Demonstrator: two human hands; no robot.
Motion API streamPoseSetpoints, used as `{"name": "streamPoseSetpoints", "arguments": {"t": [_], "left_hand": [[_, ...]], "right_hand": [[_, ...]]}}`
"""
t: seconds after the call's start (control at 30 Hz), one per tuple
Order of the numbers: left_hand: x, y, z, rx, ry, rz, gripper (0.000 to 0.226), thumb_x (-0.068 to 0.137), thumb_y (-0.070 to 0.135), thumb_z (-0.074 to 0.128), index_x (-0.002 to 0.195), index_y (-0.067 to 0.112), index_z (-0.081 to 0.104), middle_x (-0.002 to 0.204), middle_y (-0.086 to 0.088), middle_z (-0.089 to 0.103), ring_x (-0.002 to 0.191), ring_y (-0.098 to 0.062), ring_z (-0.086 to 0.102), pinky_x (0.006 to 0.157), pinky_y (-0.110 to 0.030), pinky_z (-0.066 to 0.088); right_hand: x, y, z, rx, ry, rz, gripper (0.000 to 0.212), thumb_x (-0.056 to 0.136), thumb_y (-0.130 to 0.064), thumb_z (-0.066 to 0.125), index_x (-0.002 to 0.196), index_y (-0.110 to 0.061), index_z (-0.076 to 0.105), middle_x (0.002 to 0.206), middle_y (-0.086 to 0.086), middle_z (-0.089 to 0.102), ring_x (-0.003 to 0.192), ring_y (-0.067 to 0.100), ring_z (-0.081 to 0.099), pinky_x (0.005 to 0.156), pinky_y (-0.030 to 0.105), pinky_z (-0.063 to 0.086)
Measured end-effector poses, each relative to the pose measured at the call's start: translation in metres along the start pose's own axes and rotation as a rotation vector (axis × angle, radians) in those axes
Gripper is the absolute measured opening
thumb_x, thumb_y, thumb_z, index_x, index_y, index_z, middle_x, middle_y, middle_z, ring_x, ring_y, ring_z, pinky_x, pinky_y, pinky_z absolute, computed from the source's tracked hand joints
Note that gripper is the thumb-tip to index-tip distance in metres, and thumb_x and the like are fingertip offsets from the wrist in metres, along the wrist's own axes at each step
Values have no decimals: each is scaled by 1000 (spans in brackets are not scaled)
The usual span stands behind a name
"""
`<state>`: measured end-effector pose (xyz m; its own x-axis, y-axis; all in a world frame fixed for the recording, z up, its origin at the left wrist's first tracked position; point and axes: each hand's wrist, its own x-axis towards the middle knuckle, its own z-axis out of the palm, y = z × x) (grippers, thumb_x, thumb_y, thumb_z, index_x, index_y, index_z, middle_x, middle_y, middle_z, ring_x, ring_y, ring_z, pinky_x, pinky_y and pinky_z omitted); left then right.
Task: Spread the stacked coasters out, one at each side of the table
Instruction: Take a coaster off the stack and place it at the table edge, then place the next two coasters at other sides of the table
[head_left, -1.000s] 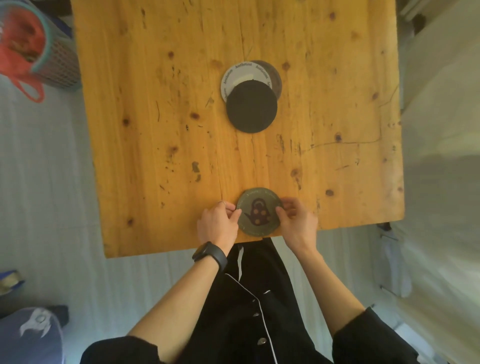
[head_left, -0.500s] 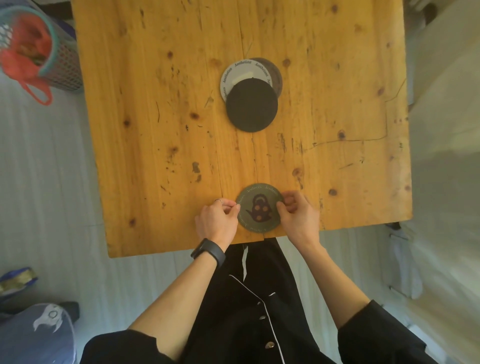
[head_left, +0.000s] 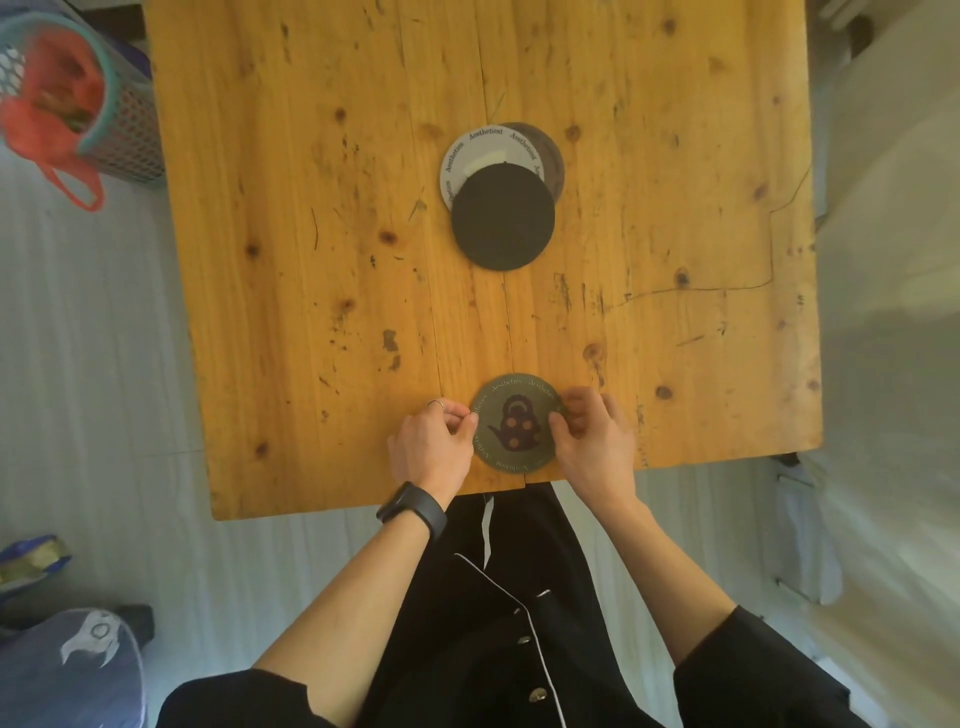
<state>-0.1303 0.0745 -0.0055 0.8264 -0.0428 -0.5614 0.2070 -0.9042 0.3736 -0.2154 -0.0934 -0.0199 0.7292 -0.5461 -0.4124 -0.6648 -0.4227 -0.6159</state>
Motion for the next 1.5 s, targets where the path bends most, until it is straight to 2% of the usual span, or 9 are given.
{"name": "streamPoseSetpoints", "arguments": {"t": [0.3,0.43,0.57,0.7,0.9,1.03,1.17,1.3,1.5], "left_hand": [[20,1,-7,365,14,476,19,90,36,57,108,35,64,124,3,51,106,-17,52,76,-31,45],[68,30,-27,221,78,455,27,91,34,56,117,31,63,141,0,45,127,-22,47,91,-39,52],[111,45,-36,344,131,368,64,93,51,44,151,29,28,164,-8,12,151,-29,10,118,-50,20],[126,26,-24,480,28,347,73,93,68,6,148,36,-28,156,1,-38,144,-22,-34,119,-56,-8],[132,26,-23,487,-6,329,72,88,71,-5,141,37,-40,144,6,-54,135,-18,-47,113,-51,-23],[131,26,-26,499,-51,317,72,88,71,-4,139,37,-42,143,6,-56,135,-19,-48,113,-51,-23],[130,36,-36,475,-101,314,74,94,64,15,146,38,-29,152,2,-43,143,-22,-34,118,-54,-8],[107,59,-60,90,-230,208,69,95,63,24,150,22,35,165,-2,13,151,-23,11,122,-46,16],[22,94,-78,-818,-741,-225,54,87,68,49,111,23,69,103,-4,77,96,-22,73,82,-39,56]], "right_hand": [[20,-25,-10,-233,-140,7,15,86,-27,64,98,-22,73,109,-1,54,100,24,58,70,34,52],[71,-61,-19,-126,-122,52,34,87,-45,58,115,-27,67,115,-1,57,106,23,59,81,34,49],[126,-104,-17,-29,-12,109,53,90,-54,58,131,-21,53,128,1,59,111,24,61,79,33,45],[152,-130,-11,-36,34,235,61,87,-61,60,131,-19,48,126,2,63,110,25,63,73,33,45],[160,-139,-4,40,53,334,44,89,-42,69,121,-21,47,114,0,67,113,30,60,97,53,49],[154,-136,-17,216,25,346,24,89,-36,70,105,-23,58,98,-5,66,88,16,64,69,34,52],[127,-125,-31,385,10,240,18,91,-35,69,97,-22,58,106,-9,65,76,8,67,54,23,46],[77,-102,-48,529,98,178,15,97,-23,62,95,-31,50,100,-15,67,70,8,75,54,19,56],[-24,-72,-80,224,184,-107,21,92,-11,71,99,-29,63,105,-25,72,98,-4,66,83,13,51]]}}
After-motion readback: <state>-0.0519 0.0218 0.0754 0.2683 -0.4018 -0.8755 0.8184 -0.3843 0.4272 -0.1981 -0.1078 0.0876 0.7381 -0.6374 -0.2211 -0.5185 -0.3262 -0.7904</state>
